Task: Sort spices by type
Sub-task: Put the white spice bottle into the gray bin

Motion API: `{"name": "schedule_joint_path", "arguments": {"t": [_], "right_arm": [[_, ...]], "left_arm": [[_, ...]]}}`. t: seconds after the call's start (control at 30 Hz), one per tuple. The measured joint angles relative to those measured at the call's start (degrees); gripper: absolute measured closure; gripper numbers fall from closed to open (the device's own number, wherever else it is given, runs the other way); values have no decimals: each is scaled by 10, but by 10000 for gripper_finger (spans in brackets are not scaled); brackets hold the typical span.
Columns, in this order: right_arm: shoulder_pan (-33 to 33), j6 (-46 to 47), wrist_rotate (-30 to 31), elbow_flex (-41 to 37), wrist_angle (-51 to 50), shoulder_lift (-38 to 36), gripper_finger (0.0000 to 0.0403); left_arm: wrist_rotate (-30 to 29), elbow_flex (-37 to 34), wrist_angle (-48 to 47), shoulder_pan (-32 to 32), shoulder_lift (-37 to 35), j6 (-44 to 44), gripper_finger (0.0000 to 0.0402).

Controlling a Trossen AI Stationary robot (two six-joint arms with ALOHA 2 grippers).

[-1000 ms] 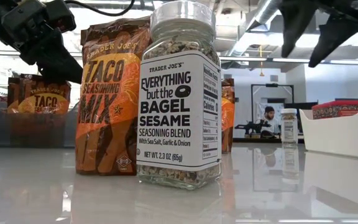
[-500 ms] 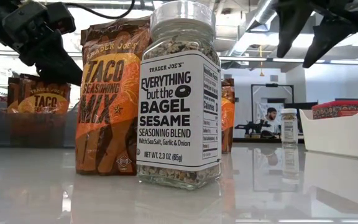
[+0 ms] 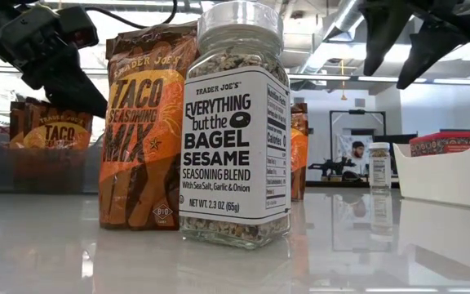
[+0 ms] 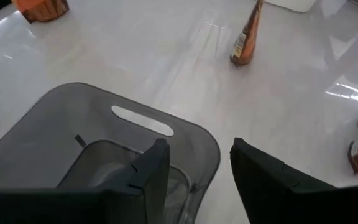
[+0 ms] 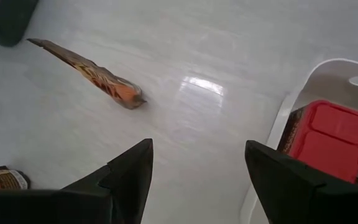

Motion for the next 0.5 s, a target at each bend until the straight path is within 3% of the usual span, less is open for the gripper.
{"name": "schedule_joint_path", "arguments": {"t": [0.3,0.5], "right_arm": [[0,-1,0,0,2,0,122],[6,20,-6,0,4,0,122]], "left_arm": [[1,0,0,0,0,-4,143],[1,0,0,0,0,-4,132]]}}
